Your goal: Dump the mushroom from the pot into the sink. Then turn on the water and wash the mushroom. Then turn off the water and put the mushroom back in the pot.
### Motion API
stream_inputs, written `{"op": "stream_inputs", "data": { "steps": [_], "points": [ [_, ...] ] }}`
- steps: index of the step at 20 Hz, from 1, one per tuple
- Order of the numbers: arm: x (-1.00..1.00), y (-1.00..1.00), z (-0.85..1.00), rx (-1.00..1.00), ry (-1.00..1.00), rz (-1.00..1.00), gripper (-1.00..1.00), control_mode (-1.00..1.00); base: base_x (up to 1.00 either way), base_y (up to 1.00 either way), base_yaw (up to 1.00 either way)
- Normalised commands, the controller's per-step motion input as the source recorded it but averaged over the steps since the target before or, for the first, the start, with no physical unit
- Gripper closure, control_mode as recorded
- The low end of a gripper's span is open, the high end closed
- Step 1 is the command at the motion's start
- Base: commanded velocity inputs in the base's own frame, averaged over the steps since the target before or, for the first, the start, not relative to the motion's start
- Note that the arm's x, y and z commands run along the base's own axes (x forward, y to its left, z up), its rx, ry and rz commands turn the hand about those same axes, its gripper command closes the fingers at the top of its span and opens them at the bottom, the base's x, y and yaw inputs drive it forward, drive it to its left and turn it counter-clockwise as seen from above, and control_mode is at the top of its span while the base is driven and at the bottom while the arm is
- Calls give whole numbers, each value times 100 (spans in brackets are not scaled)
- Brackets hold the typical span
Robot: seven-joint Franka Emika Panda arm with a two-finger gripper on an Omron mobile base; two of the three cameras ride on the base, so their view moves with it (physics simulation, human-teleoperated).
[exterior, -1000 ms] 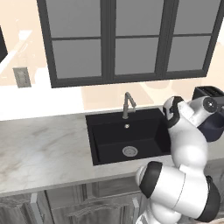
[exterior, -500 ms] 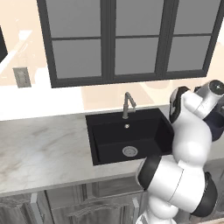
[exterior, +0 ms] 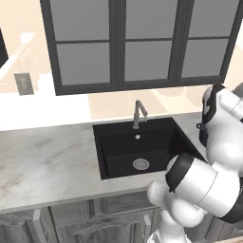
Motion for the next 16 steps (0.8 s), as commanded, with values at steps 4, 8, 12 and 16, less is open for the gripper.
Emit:
{"op": "stream_inputs", "data": {
  "steps": [4, 8, 12, 16],
  "points": [
    [2, -44, 0, 19, 6, 0, 100, -100, 0, 0, 0],
    [6, -37, -10, 21, 10, 0, 100, -100, 0, 0, 0],
    [11, -31, -17, 19, 13, 0, 100, -100, 0, 0, 0],
    [21, -29, -31, 17, 14, 0, 100, -100, 0, 0, 0]
  ]
}}
